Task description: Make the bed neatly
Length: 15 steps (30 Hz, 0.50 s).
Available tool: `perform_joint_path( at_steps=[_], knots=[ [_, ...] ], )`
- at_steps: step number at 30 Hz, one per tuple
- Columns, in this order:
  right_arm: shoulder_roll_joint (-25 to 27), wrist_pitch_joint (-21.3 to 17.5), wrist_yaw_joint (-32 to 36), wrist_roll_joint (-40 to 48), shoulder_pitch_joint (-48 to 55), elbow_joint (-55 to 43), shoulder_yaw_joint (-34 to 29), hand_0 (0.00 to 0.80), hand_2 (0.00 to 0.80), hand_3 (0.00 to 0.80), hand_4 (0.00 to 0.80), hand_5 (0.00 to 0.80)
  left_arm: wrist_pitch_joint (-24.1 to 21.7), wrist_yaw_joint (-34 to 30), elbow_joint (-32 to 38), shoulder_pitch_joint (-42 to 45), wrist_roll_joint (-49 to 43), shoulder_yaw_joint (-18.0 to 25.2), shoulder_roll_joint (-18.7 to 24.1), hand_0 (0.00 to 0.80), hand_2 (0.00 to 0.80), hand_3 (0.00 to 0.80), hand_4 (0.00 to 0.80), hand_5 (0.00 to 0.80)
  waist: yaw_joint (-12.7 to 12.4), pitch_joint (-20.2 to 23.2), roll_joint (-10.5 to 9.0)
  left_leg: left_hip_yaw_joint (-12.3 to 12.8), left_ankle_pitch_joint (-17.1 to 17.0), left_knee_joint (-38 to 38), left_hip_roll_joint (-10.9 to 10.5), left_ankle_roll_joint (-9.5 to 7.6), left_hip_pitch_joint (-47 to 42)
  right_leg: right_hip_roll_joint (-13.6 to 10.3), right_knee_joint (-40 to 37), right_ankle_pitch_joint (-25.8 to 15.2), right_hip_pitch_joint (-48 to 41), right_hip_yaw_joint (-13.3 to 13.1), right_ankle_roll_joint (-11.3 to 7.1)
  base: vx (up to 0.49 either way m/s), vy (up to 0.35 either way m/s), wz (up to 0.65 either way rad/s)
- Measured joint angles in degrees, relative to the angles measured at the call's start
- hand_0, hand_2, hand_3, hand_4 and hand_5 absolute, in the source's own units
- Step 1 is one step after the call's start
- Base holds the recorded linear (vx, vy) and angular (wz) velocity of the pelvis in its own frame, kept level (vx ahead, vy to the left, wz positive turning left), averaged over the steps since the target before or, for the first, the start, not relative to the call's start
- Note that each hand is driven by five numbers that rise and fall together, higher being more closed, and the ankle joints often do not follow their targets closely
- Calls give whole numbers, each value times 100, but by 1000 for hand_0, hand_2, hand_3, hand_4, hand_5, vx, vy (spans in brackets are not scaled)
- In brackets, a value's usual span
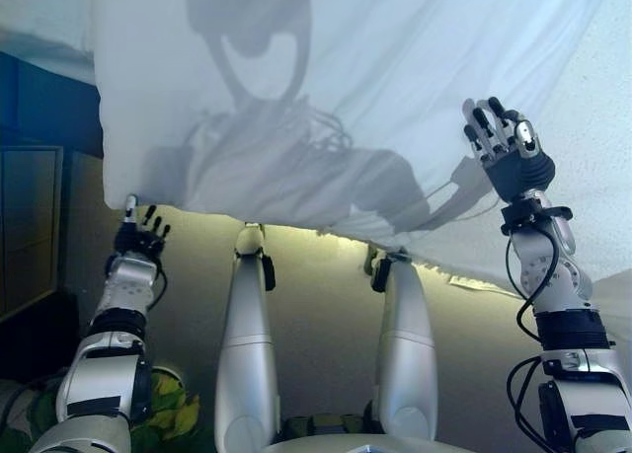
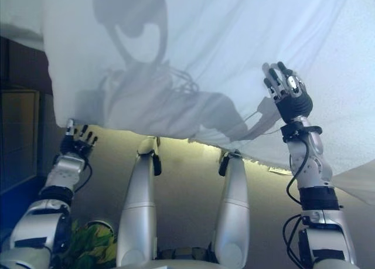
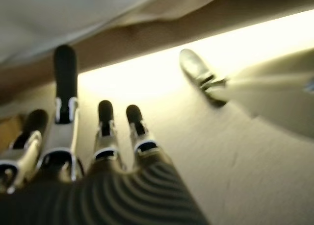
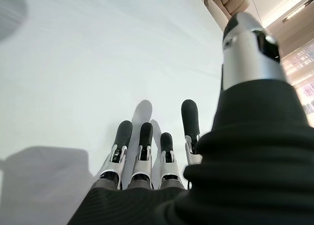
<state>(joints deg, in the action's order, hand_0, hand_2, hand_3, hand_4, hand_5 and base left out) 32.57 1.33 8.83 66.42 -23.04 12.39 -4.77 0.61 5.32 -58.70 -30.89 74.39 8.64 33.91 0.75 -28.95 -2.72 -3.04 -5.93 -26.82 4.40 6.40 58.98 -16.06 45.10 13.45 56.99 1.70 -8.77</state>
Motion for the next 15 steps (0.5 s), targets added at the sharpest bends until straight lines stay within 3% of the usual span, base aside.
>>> perform_joint_path(
  at_steps=[7, 15],
  knots=[
    [-9, 126, -4, -17, 146, -185, -25, 0, 0, 0, 0, 0, 128, 394, -362, 131, -167, 410, 373, 0, 0, 0, 0, 0, -16, -8, 127, 111, -154, 689, 9, -5, -912, -53, -461, -51, -813, 128, -5, 0, -3, 2],
    [-103, 134, -62, -215, 493, -331, -39, 0, 0, 0, 0, 0, 67, 248, -91, 373, -167, 655, 332, 0, 0, 0, 0, 0, -20, 53, 321, 149, -314, 1246, 33, 29, -1815, -130, -861, -69, -1727, 496, -9, 8, -73, 4]
  ],
)
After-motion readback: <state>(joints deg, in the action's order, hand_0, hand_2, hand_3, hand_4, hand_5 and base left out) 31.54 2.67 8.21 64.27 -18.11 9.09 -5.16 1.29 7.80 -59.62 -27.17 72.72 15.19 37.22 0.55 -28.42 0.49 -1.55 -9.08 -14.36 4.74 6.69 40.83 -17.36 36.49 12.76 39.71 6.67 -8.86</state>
